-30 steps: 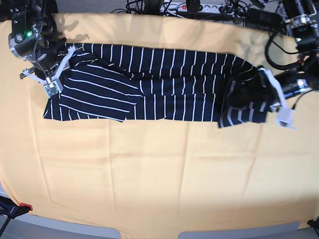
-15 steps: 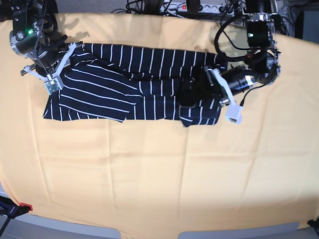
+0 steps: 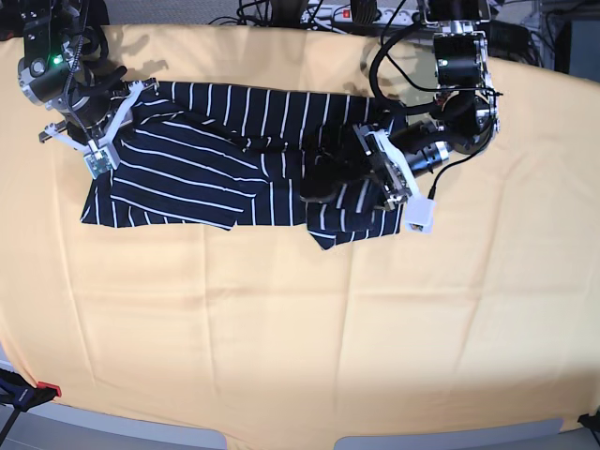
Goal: Fold the T-shirt properly
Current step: 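Fold the grasped end with the left gripper toward the right gripper, then press and smooth the folded section with the left gripper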
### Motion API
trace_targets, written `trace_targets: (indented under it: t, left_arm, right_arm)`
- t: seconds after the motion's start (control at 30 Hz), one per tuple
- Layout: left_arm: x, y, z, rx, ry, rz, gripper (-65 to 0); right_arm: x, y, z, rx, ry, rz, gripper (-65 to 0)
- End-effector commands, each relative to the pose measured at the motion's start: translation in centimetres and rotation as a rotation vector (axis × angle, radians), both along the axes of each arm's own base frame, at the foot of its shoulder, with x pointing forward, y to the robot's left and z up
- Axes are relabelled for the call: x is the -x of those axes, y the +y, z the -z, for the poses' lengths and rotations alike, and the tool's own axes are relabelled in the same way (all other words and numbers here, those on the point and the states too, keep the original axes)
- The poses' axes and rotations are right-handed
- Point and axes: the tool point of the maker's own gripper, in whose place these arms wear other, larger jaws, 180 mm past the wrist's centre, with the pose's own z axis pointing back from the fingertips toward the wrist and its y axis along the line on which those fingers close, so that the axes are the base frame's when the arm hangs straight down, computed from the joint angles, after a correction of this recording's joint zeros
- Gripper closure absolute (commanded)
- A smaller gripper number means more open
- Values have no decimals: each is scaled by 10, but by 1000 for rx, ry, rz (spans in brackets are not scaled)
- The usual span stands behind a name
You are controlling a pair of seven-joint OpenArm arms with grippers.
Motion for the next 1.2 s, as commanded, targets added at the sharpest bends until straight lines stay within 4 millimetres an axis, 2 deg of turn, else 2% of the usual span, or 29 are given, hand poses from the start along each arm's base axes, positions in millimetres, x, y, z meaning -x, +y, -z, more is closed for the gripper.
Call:
trace_targets:
  t: [0.0,0.2,0.3,0.47,0.57,0.63,0.73,0.83,0.93,1.03,1.1,1.17]
  left_arm:
    - [-2,-3,-16,41,-51,6,-381]
    - [-7,4,-22,66,-68,-30,-364]
    - [-1,-4,-16,31,-65,13,-364]
    - [-3,-16,30,-223,-36,10,-364]
    - [3,-26,43,-296,-26,45,-364]
    - [4,-29,41,-281,-26,54,-364]
    - [8,-34,23,-182,-59,74,-364]
    - [4,-33,22,-180,-39,61,-364]
    - [8,-37,15,-156,-77,95,-364]
    - [-3,-32,22,-228,-106,49,-364]
    - [-17,-22,27,-224,-26,-49,-364]
    - [-16,-23,24,-214,-43,-48,-364]
  right_arm:
    - [-5,-2,-8,9,-31,-8,-171]
    - [-5,-2,-8,8,-30,-7,-171]
    - [-5,-1,-8,6,-30,-8,-171]
    - [-6,-1,-9,6,-33,-7,-171]
    - [-6,-1,-9,6,-33,-8,-171]
    - [-6,-1,-9,6,-33,-8,-171]
    - [-6,-1,-9,6,-33,-8,-171]
    - [-3,-3,-7,13,-17,-4,-171]
    - [-3,-3,-6,14,-12,-4,-171]
    - [-3,-3,-6,15,-12,-4,-171]
    - [-3,-3,-7,15,-12,-4,-171]
    - [-3,-3,-6,15,-12,-4,-171]
